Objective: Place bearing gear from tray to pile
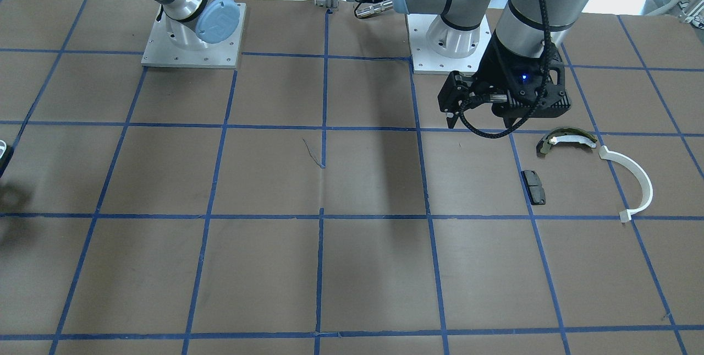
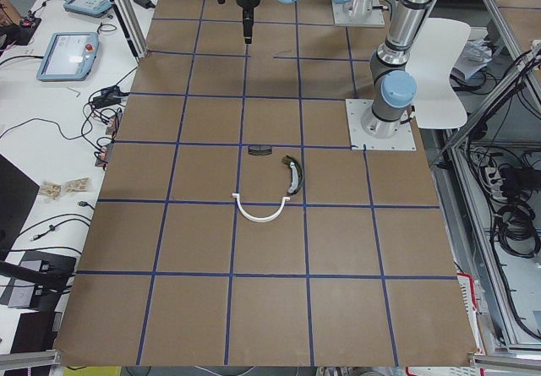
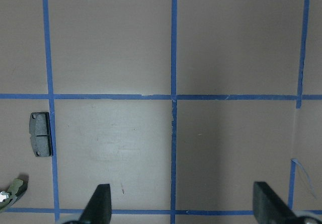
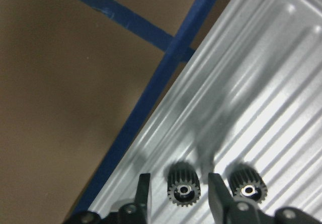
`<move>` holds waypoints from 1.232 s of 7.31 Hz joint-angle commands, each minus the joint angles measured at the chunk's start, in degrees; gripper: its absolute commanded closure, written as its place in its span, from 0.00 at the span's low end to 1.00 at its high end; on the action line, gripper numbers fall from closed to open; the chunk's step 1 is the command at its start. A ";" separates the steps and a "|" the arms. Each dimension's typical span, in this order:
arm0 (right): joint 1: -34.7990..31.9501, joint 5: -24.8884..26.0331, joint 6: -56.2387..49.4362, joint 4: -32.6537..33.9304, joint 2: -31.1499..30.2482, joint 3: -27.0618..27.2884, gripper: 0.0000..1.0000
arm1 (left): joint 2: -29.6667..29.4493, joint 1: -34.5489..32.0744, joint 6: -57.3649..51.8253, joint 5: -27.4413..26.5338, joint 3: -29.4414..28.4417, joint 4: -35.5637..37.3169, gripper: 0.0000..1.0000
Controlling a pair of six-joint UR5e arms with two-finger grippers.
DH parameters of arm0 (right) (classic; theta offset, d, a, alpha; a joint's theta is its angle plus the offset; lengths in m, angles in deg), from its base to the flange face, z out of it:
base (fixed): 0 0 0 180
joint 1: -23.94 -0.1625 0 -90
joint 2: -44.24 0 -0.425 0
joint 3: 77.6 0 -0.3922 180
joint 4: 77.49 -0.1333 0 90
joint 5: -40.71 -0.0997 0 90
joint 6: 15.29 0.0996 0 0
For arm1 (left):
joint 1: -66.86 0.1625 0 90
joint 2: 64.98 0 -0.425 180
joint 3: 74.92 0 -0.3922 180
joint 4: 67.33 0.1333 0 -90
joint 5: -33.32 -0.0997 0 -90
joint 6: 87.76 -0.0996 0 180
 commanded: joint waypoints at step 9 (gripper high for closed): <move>-17.44 -5.94 36.43 -18.51 -15.89 -0.51 1.00 | 0.00 0.00 0.00 0.00 0.00 0.00 0.00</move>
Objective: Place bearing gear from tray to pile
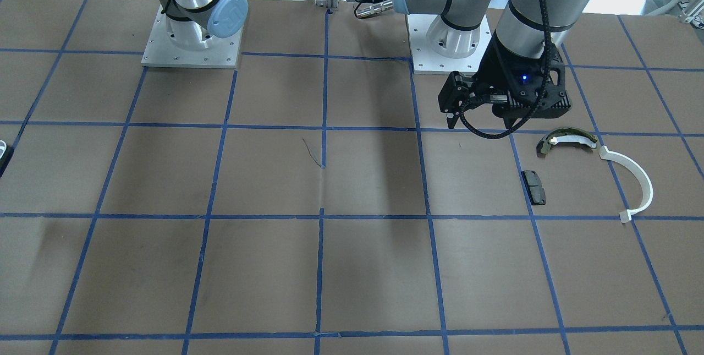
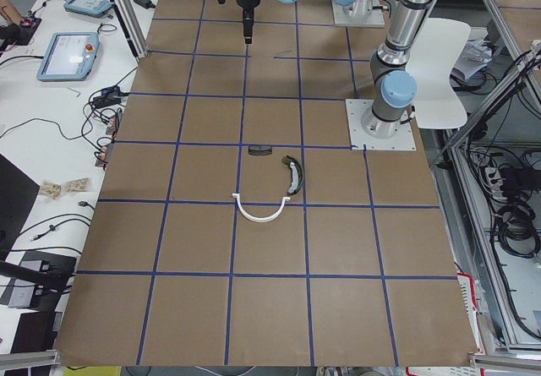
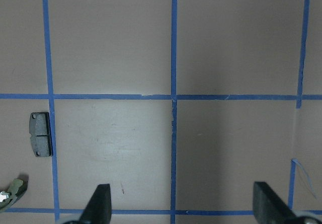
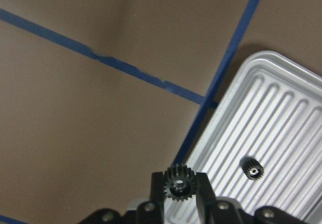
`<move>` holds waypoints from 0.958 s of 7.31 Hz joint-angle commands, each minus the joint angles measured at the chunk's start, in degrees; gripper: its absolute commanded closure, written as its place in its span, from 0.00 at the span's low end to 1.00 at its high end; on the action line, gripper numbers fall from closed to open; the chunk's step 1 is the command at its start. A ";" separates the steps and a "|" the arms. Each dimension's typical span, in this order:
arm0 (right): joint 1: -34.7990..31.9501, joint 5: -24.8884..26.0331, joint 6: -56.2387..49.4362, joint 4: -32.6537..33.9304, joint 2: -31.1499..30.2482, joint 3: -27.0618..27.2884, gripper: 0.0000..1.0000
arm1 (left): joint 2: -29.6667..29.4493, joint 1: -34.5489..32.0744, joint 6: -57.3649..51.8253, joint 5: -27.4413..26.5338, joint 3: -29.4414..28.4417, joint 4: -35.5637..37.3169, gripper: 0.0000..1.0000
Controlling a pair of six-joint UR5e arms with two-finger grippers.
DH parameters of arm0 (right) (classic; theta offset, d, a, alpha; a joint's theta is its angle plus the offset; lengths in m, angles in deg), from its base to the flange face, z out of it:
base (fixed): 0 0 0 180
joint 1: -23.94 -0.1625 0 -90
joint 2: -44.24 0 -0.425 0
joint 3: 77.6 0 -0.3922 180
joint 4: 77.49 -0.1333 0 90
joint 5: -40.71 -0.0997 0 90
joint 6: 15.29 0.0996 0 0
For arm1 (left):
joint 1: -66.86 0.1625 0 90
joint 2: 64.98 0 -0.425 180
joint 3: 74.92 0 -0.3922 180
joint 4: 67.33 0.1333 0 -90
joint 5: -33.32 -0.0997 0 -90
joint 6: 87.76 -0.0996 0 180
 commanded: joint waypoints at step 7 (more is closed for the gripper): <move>-47.52 -13.38 76.06 2.55 -3.12 6.47 1.00 | 0.00 -0.08 0.70 -0.35 0.18 -0.26 0.00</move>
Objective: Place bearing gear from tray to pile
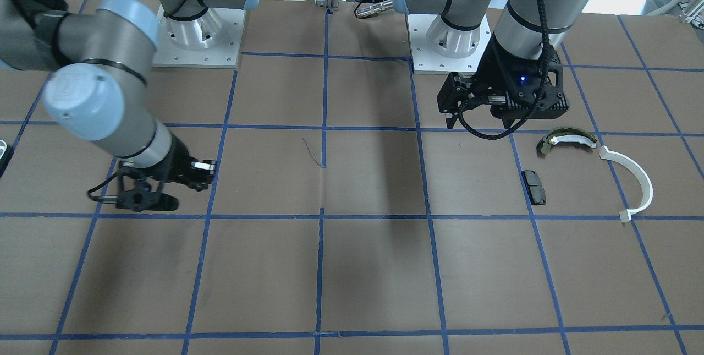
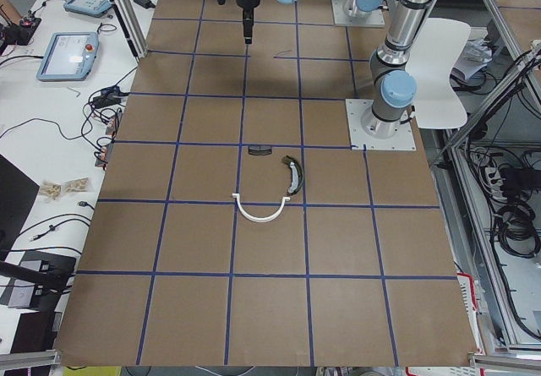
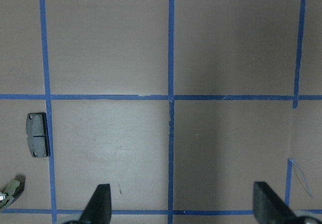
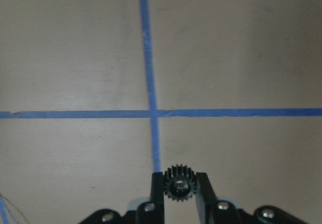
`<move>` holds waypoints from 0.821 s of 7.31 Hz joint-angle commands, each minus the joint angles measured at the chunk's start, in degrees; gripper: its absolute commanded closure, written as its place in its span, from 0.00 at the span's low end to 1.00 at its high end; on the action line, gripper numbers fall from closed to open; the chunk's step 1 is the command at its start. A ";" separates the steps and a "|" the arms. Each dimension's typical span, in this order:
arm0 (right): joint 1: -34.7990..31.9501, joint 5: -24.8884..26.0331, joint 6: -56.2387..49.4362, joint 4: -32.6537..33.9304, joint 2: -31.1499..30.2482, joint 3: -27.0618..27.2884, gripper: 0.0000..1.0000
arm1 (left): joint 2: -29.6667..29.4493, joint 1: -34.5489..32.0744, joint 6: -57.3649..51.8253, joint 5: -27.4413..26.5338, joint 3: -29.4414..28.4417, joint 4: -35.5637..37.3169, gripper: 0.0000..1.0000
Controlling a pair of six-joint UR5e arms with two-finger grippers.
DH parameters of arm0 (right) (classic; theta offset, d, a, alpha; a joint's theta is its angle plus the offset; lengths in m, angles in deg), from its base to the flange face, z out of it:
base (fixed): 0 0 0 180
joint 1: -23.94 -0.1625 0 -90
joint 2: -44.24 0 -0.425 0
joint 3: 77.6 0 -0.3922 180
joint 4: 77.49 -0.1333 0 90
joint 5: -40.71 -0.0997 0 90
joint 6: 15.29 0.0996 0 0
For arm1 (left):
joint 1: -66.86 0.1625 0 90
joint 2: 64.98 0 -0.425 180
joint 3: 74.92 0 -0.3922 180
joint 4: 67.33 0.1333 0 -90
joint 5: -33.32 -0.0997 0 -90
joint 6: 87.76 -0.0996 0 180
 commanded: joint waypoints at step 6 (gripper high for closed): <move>-20.25 -2.96 28.14 26.70 10.21 8.48 1.00 | -0.33 -0.04 2.82 0.16 -0.06 0.16 0.05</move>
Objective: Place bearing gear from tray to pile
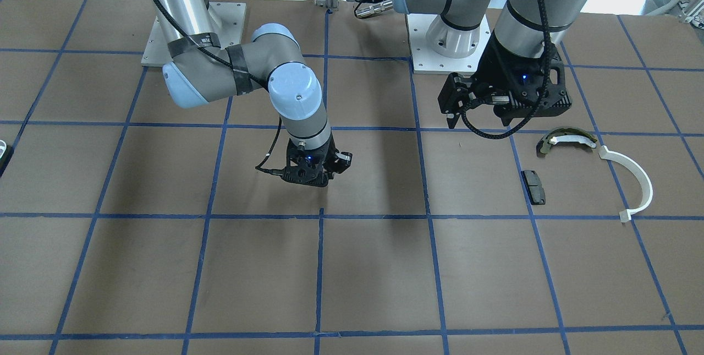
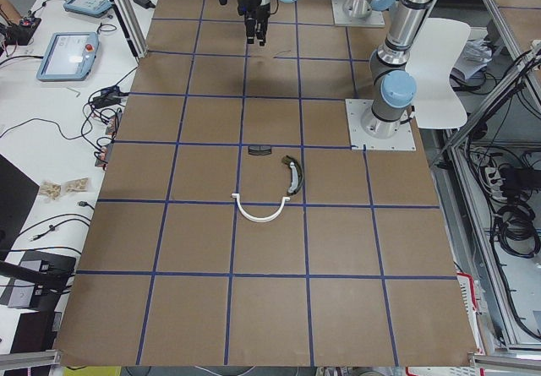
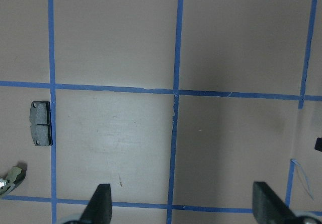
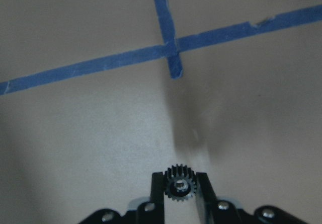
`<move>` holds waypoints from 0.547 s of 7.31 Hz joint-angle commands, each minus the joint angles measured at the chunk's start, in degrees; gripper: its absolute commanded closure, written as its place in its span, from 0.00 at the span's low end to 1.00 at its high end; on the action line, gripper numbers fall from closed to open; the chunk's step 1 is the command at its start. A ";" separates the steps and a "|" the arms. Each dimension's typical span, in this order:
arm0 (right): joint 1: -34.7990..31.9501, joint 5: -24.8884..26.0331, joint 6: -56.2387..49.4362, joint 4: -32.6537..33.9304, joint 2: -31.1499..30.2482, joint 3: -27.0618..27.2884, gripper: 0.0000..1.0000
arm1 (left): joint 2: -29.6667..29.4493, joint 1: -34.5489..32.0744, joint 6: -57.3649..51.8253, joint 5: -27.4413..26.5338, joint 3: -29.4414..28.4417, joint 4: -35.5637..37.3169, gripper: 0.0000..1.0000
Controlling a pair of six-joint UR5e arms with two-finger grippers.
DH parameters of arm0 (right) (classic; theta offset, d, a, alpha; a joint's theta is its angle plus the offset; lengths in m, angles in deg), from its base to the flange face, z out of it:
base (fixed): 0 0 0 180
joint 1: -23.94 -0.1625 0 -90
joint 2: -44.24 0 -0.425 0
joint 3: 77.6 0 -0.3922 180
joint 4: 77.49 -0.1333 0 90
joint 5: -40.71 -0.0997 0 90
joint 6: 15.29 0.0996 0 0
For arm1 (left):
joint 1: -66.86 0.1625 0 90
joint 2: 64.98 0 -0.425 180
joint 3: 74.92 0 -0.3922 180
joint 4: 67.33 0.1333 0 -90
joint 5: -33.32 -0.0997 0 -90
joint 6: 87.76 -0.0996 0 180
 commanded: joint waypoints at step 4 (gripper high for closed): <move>-0.41 1.15 2.62 2.38 1.05 -1.49 0.04 | -0.29 0.09 0.16 0.49 -0.39 0.40 0.00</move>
